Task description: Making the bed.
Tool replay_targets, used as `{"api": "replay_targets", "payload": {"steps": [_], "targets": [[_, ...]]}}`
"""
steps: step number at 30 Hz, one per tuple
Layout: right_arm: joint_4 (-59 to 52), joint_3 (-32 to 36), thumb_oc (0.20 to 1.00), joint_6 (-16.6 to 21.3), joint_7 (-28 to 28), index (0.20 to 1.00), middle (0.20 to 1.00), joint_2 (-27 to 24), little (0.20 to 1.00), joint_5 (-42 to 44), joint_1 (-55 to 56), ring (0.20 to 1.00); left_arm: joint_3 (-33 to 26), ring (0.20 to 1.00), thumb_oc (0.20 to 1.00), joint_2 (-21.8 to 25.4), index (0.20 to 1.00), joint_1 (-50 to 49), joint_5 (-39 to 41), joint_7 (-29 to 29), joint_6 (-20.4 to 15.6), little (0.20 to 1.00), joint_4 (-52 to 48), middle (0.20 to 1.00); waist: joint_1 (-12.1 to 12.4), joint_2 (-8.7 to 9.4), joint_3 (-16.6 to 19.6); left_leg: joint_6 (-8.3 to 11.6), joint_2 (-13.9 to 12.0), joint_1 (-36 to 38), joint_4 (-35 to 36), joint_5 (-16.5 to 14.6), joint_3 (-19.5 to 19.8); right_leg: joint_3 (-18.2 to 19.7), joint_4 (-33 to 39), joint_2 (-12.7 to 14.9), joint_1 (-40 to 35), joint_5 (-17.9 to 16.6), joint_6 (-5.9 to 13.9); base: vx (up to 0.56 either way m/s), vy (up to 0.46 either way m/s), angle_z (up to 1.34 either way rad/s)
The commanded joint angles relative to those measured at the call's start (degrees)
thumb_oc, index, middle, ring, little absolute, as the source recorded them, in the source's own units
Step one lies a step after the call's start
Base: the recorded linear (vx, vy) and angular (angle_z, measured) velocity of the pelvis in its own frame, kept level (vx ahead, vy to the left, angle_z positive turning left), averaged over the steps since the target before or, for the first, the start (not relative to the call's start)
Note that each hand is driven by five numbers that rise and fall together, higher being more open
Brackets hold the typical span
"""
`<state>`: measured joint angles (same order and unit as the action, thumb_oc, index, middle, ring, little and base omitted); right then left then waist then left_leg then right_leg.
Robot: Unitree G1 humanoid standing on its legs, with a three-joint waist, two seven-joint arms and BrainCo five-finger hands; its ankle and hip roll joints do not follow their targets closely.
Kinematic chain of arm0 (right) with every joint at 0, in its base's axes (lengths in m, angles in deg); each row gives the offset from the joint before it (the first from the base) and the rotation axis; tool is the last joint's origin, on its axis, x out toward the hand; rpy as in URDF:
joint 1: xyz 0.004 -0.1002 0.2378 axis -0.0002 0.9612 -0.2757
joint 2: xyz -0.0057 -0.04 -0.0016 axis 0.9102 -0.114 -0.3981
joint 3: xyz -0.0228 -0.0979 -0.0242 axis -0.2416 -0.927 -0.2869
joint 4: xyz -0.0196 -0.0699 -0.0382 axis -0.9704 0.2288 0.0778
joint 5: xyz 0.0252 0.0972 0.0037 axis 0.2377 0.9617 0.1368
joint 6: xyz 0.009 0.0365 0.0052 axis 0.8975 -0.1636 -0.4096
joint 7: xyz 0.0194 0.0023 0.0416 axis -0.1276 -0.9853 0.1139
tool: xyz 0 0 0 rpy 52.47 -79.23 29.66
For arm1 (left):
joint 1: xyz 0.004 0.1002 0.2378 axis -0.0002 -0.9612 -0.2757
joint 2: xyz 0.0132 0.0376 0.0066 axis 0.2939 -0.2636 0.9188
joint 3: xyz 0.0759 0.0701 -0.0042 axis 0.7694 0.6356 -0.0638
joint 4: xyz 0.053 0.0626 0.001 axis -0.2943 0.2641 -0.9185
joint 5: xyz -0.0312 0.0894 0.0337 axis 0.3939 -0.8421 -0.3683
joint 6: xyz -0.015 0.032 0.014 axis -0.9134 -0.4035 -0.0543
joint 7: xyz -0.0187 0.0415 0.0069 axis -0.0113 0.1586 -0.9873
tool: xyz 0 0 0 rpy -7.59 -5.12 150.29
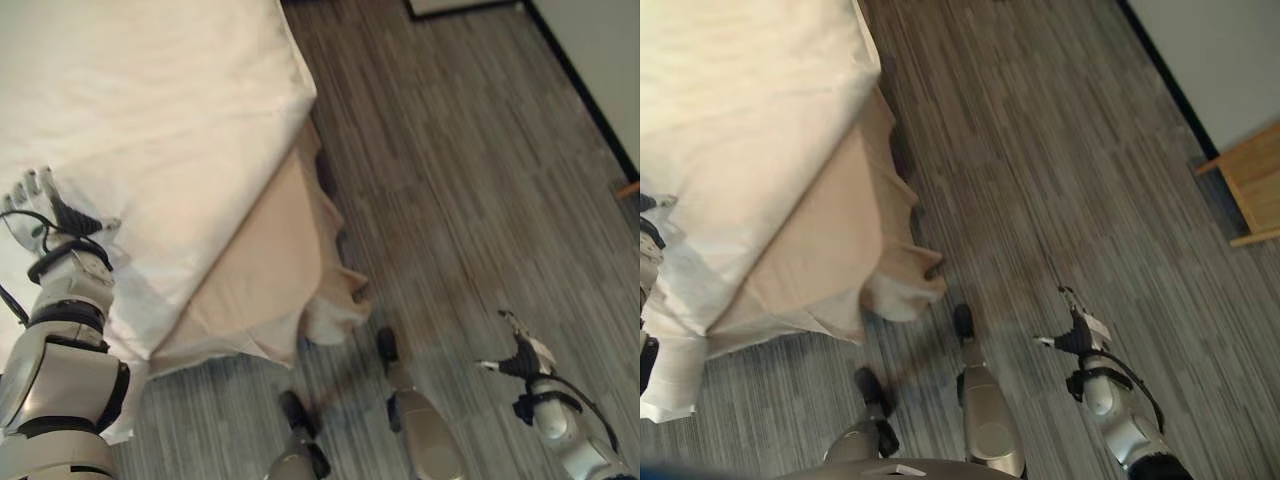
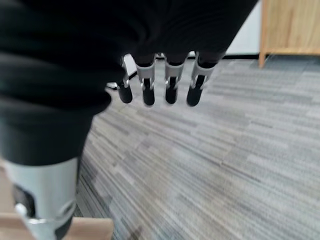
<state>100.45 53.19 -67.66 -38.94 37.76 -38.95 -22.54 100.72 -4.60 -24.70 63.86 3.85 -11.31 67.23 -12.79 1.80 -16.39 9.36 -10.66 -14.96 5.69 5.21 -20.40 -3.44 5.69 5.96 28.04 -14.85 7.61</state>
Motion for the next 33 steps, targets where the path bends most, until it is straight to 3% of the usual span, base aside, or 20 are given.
{"api": "replay_targets", "payload": {"steps": [1, 6, 9, 12, 15, 19, 20, 21, 22, 23, 24, 25, 33], "targets": [[-1.6, 1.6, 1.0, 1.2, -0.2, 1.0, 1.0, -1.2, 1.0, 1.4, 0.6, 1.0, -2.7, 0.2, 0.2, 0.7, 0.2, -1.9, 8.2, 4.0, 0.7, 0.2, 4.7, 0.2, 0.6, 0.13, 0.5, 0.97, -3.2, -0.4, -0.7, -0.1, 1.8, 0.2, -0.7, 4.1, -3.2, 6.4, 6.19, 0.03, 0.014, -0.13], [-1.8, 3.5, 1.0, 1.3, 1.2, 1.0, 1.0, -2.9, 1.0, 0.4, 4.2, 1.0, -3.9, 0.2, 0.2, -1.8, 0.2, -5.5, 10.0, 4.7, -0.7, 0.2, 0.8, 0.2, 0.9, -1.28, 3.0, 0.62, -2.0, 2.7, -0.7, -1.7, 1.8, -0.1, -0.7, 4.6, -6.5, 7.5, 5.9, 0.06, 0.034, -0.08], [-0.7, 3.5, 1.0, 0.9, 2.0, 1.0, 1.0, -3.1, 1.0, -0.3, 4.7, 1.0, -2.8, 0.2, 0.2, -4.2, 0.2, -3.4, 13.7, 3.4, -3.6, 0.2, -6.5, 0.2, 1.3, -2.29, 4.9, 0.05, -0.6, 5.6, -0.7, -2.9, 2.5, -1.0, -0.7, 5.2, -10.2, 8.3, 5.79, 0.11, -0.004, 0.22], [3.0, 1.8, 1.0, -0.8, 1.6, 1.0, 1.0, -1.9, 1.0, -2.2, 3.5, 1.0, -2.0, 0.2, 0.2, -10.1, 0.2, -4.7, 17.3, 0.3, -7.7, 0.2, -25.4, 0.2, 2.6, -2.83, 6.2, -0.83, 0.6, 8.1, -0.7, -3.7, 3.7, -2.0, -0.7, 6.0, -14.0, 9.0, 5.53, 0.08, -0.035, 0.43], [10.7, -0.3, 1.0, -2.9, 1.1, 1.0, 1.0, 1.5, 1.0, -4.0, 1.2, 1.0, -0.5, 0.2, 0.2, -21.6, 0.2, -13.4, 19.1, 0.5, -11.1, 0.2, -46.7, 0.2, 3.7, -2.85, 6.6, -1.61, 1.6, 11.1, -0.7, -4.4, 4.6, -2.7, -0.7, 6.7, -17.9, 9.8, 5.31, 0.05, -0.001, 0.26], [25.1, -1.7, 1.0, -6.0, 0.7, 1.0, 1.0, 7.0, 1.0, -3.7, -1.4, 1.0, 7.4, 0.2, 0.2, -32.3, 0.2, -27.6, 30.2, 10.6, -15.0, 0.2, -65.0, 0.2, 4.6, -2.76, 6.7, -2.67, 2.6, 14.5, -0.7, -5.3, 5.0, -3.3, -0.7, 7.6, -22.1, 10.3, 5.34, 0.01, 0.019, 0.2], [27.6, -1.5, 1.0, -6.6, 0.9, 1.0, 1.0, 8.3, 1.0, -3.2, -1.3, 1.0, 10.1, 0.2, 0.2, -33.8, 0.2, -30.5, 35.4, 14.0, -15.5, 0.2, -67.2, 0.2, 4.6, -2.83, 6.7, -2.84, 2.8, 15.4, -0.7, -5.5, 5.0, -3.2, -0.7, 7.7, -23.0, 10.4, 5.36, 0.01, 0.03, 0.1], [27.6, -1.5, 1.0, -6.6, 0.9, 1.0, 1.0, 8.3, 1.0, -3.2, -1.3, 1.0, 10.1, 0.2, 0.2, -33.7, 0.2, -30.5, 35.4, 14.0, -15.5, 0.2, -67.3, 0.2, 4.6, -2.82, 6.8, -2.84, 2.8, 15.3, -0.7, -5.5, 4.9, -3.2, -0.7, 7.7, -22.9, 10.4, 5.36, 0.01, 0.029, 0.06], [34.7, -0.8, 1.0, -7.6, 1.1, 1.0, 1.0, 10.7, 1.0, -1.3, -1.6, 1.0, 16.9, 0.2, 0.2, -33.6, 0.2, -35.5, 39.7, 20.8, -13.6, 0.2, -71.9, 0.2, 4.9, -2.81, 6.9, -3.2, 3.1, 16.5, -0.7, -6.1, 5.1, -3.2, -0.7, 8.0, -24.1, 10.4, 5.51, 0.0, 0.0, 0.0], [37.4, -0.6, 1.0, -8.2, 1.4, 1.0, 1.0, 11.5, 1.0, -0.7, -1.8, 1.0, 19.6, 0.2, 0.2, -33.2, 0.2, -37.3, 41.6, 23.3, -12.6, 0.2, -73.0, 0.2, 4.9, -2.94, 6.9, -3.32, 3.2, 16.9, -0.7, -6.2, 5.2, -3.2, -0.7, 8.2, -24.5, 10.5, 5.55, 0.0, 0.0, 0.0], [40.2, -0.3, 1.0, -8.7, 1.8, 1.0, 1.0, 12.3, 1.0, -0.2, -1.6, 1.0, 22.3, 0.416, 0.416, -32.4, 0.416, -38.5, 42.9, 26.0, -11.3, 0.416, -73.7, 0.416, 5.1, -2.88, 6.8, -3.45, 3.3, 17.5, -0.7, -6.5, 5.2, -3.1, -0.7, 8.2, -25.1, 10.6, 5.61, -0.02, 0.014, 0.03], [43.0, 0.2, 1.0, -9.1, 2.4, 1.0, 1.0, 12.9, 1.0, 0.6, -1.2, 1.0, 25.0, 1.0, 1.0, -31.0, 1.0, -39.6, 43.3, 29.1, -10.0, 1.0, -74.6, 1.0, 5.0, -2.91, 6.8, -3.56, 3.4, 18.1, -0.7, -6.7, 5.3, -3.0, -0.7, 8.3, -25.6, 10.7, 5.64, -0.02, 0.012, 0.03], [55.1, 6.2, 1.0, -11.9, 7.0, 1.0, 1.0, 13.9, 1.0, 5.5, 2.0, 1.0, 30.2, 1.0, 1.0, -25.7, 1.0, -48.0, 53.2, 40.8, -4.5, 1.0, -78.9, 1.0, 4.6, -3.59, 6.7, -3.83, 4.0, 22.0, -0.7, -8.1, 4.9, -1.4, -0.7, 8.5, -28.8, 11.8, 5.33, 0.01, 0.004, -0.13]]}}
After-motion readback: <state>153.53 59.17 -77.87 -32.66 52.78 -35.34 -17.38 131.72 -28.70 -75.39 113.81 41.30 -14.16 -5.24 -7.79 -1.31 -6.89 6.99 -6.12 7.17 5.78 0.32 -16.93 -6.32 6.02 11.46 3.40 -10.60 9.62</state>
